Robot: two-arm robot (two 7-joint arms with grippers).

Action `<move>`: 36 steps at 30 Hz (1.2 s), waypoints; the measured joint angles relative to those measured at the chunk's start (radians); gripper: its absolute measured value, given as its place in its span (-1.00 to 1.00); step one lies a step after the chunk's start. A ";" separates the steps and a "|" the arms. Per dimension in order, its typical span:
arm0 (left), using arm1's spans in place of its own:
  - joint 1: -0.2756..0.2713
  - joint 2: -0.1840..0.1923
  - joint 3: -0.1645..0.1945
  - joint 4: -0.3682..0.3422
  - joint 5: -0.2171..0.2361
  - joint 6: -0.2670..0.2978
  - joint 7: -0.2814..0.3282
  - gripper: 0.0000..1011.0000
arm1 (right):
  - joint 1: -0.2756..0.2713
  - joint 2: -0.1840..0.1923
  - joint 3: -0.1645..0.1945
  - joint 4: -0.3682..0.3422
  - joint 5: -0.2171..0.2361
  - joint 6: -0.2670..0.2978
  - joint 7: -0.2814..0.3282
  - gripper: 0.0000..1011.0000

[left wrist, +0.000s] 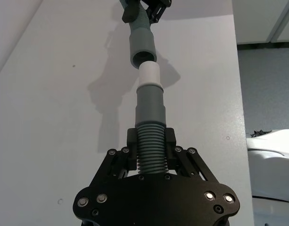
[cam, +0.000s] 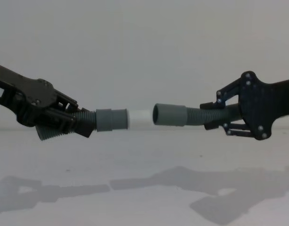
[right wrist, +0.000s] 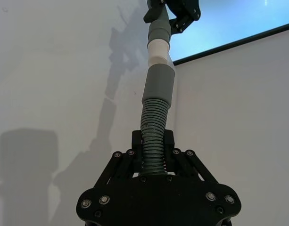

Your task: Use both hands to pick up one end of the pipe from the table, align the ends, and insert them.

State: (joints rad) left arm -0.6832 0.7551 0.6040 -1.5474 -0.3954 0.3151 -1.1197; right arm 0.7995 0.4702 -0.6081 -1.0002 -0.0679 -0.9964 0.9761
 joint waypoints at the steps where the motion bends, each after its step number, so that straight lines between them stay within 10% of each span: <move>1: 0.000 0.000 0.000 0.000 0.000 0.000 0.000 -0.40 | 0.000 0.002 -0.002 -0.001 0.002 0.000 0.001 -0.55; 36: 0.000 0.000 0.000 0.000 0.000 0.000 0.000 -0.40 | 0.004 0.016 -0.037 -0.022 0.033 0.010 0.003 -0.55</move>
State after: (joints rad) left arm -0.6831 0.7551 0.6040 -1.5474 -0.3954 0.3152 -1.1197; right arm 0.8037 0.4859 -0.6453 -1.0225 -0.0354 -0.9863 0.9790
